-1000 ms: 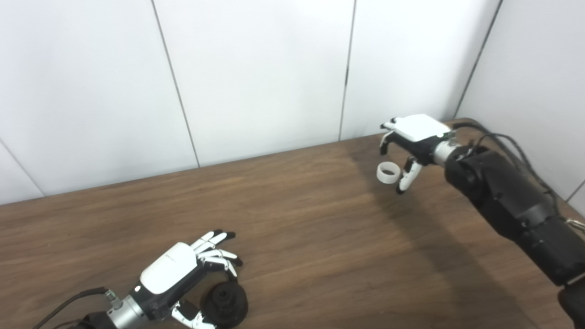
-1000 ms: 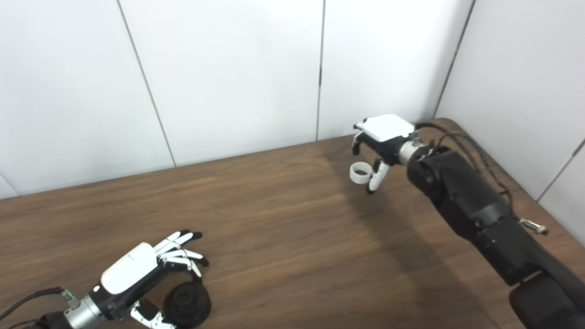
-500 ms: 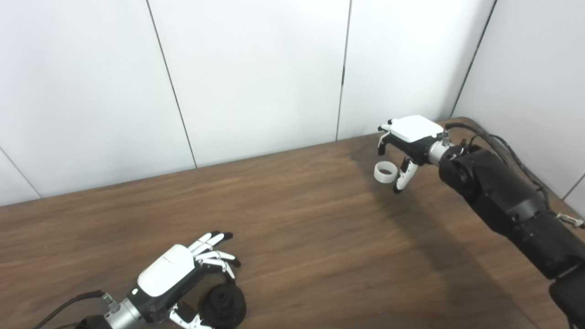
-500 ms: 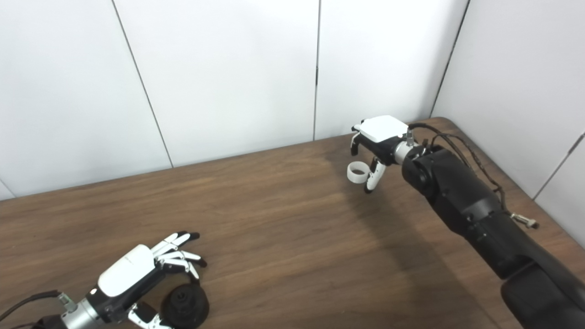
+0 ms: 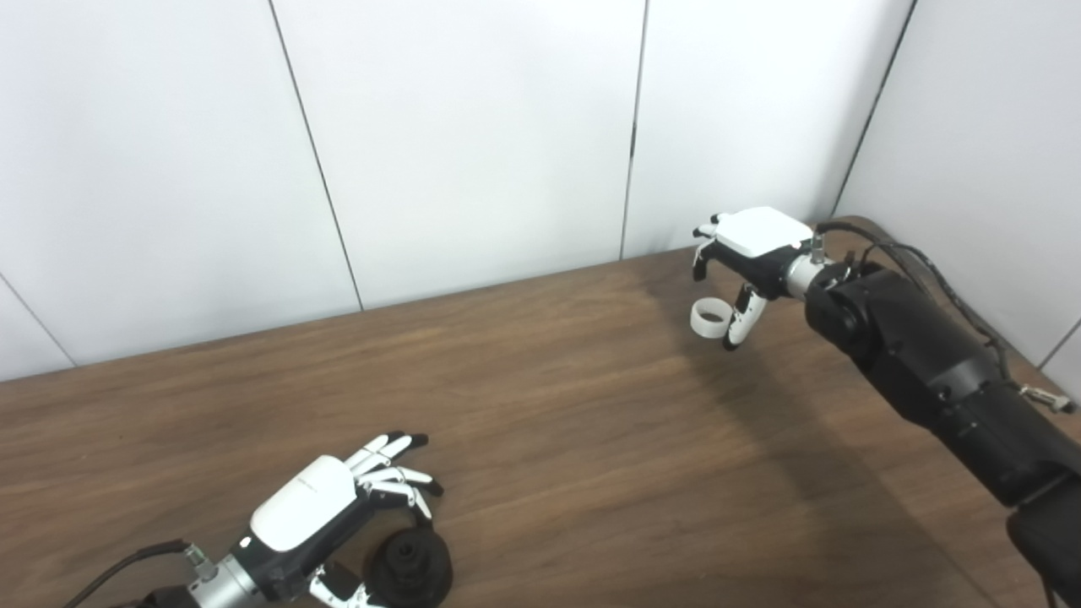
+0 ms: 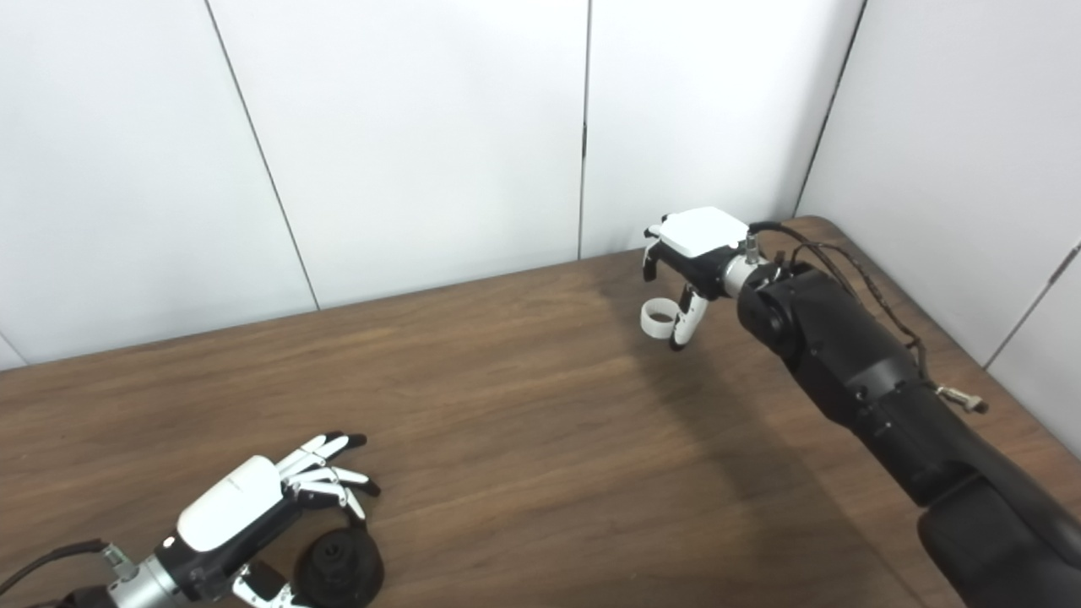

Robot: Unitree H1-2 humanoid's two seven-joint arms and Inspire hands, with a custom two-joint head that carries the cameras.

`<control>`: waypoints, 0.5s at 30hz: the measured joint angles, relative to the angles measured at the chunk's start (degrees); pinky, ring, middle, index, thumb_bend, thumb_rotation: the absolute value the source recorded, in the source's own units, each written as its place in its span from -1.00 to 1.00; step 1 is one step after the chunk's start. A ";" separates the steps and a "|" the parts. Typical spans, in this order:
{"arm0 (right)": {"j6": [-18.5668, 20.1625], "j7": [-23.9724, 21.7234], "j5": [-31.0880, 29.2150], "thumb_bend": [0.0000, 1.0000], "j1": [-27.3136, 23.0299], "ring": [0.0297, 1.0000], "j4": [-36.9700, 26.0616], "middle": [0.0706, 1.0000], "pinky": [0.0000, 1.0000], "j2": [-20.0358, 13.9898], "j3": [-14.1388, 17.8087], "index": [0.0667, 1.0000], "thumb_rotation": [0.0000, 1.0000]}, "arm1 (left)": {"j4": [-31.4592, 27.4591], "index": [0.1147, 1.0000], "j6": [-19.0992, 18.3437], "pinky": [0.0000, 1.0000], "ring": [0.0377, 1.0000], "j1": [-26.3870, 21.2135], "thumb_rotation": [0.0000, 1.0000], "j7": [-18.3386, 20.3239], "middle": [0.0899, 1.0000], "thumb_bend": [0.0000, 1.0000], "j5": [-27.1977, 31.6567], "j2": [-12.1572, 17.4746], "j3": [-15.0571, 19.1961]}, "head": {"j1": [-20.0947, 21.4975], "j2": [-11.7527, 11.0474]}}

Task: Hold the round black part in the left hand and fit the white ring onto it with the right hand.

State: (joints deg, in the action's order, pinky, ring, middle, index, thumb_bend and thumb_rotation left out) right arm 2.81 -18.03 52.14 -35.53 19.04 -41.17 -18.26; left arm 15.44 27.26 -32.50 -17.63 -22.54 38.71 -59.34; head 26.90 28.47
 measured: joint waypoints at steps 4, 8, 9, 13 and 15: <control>-0.51 0.18 -0.02 0.89 -0.20 1.00 1.10 0.90 1.00 0.07 -0.27 0.35 -0.49 | -0.23 -0.17 -0.02 1.00 0.97 0.20 -0.88 0.09 0.49 0.05 0.01 0.02 0.20 | -0.18 0.00; -0.72 0.38 0.01 0.92 -0.20 1.00 1.26 0.91 1.00 0.23 -0.46 0.36 -0.49 | -1.27 -0.17 -0.27 1.00 0.98 0.93 -0.88 0.89 0.49 0.05 0.04 0.33 0.90 | -0.27 0.53; -0.71 0.37 0.06 0.93 -0.20 1.00 1.26 0.91 1.00 0.30 -0.55 0.36 -0.50 | -1.58 -0.17 -0.32 1.00 0.97 1.12 -0.88 1.36 0.49 0.05 0.06 0.40 1.15 | -0.27 0.70; -0.77 0.48 0.15 0.92 -0.19 1.00 1.27 0.90 1.00 0.57 -0.93 0.35 -0.51 | -1.86 -0.17 -0.34 1.00 0.98 1.28 -0.88 2.10 0.49 0.05 0.03 0.45 1.65 | -0.35 0.79; -0.78 0.63 0.09 0.91 -0.19 1.00 1.34 0.90 1.00 0.66 -0.93 0.35 -0.51 | -1.92 -0.17 -0.34 1.00 0.98 1.39 -0.88 2.13 0.49 0.05 0.01 0.45 1.74 | -0.35 0.79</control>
State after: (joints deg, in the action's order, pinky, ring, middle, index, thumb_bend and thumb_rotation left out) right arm 2.03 -17.40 52.24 -35.72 20.38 -40.51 -19.20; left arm 13.52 26.92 -31.11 -15.50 -22.52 39.16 -57.60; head 26.54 29.27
